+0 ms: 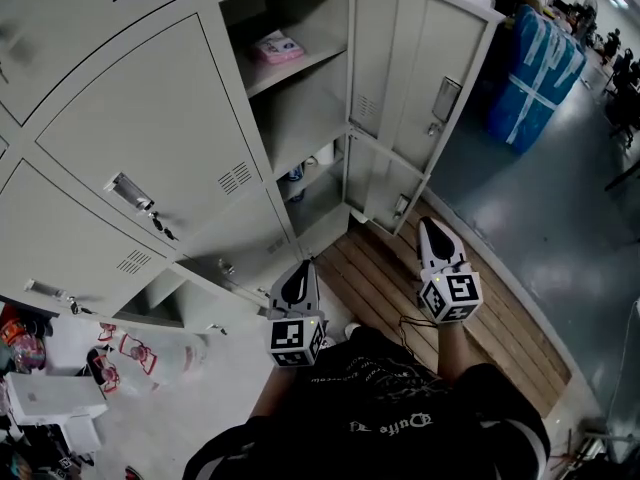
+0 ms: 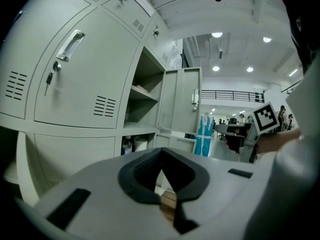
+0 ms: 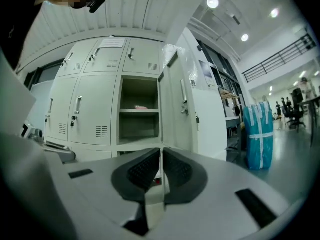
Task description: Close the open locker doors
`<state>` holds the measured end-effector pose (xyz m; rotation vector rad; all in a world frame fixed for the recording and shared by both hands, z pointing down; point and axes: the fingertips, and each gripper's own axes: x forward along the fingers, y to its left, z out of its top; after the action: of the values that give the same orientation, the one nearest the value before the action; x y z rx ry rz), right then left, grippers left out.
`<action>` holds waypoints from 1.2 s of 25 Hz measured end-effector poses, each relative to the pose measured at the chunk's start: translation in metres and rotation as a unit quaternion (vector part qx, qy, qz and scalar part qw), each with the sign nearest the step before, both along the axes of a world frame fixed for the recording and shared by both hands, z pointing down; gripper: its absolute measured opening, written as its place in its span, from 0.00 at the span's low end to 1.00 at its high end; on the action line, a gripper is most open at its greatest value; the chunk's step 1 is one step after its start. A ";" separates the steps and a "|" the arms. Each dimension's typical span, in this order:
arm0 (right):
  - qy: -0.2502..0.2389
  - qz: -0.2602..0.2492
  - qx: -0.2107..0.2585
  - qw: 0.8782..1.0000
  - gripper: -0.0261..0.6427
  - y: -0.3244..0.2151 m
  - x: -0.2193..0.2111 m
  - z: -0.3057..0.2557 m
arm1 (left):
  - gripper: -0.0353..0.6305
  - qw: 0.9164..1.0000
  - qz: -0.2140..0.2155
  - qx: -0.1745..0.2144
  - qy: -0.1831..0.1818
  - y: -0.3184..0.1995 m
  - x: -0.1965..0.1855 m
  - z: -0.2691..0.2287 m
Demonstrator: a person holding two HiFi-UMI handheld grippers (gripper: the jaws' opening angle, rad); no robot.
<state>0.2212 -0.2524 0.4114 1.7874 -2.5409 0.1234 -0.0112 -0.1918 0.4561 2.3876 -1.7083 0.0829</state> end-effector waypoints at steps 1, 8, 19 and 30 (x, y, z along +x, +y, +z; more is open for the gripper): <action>0.004 -0.001 0.000 1.000 0.05 -0.006 0.005 -0.002 | 0.06 1.000 -0.001 -0.002 -0.002 -0.001 0.001 -0.001; -0.031 0.001 0.025 0.999 0.23 -0.051 0.044 -0.040 | 0.06 1.000 -0.010 0.001 0.001 -0.014 0.006 -0.016; 0.030 -0.061 -0.002 0.998 0.24 -0.110 0.052 -0.037 | 0.06 0.999 -0.044 -0.015 -0.004 -0.023 0.009 -0.009; 0.042 -0.087 -0.003 0.995 0.21 -0.132 0.054 -0.032 | 0.06 0.997 -0.071 -0.024 -0.010 -0.026 0.007 -0.004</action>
<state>0.2749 -0.3848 0.3791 1.5266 -2.6170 0.0478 -0.0044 -0.2175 0.4525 2.2325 -1.8566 0.1242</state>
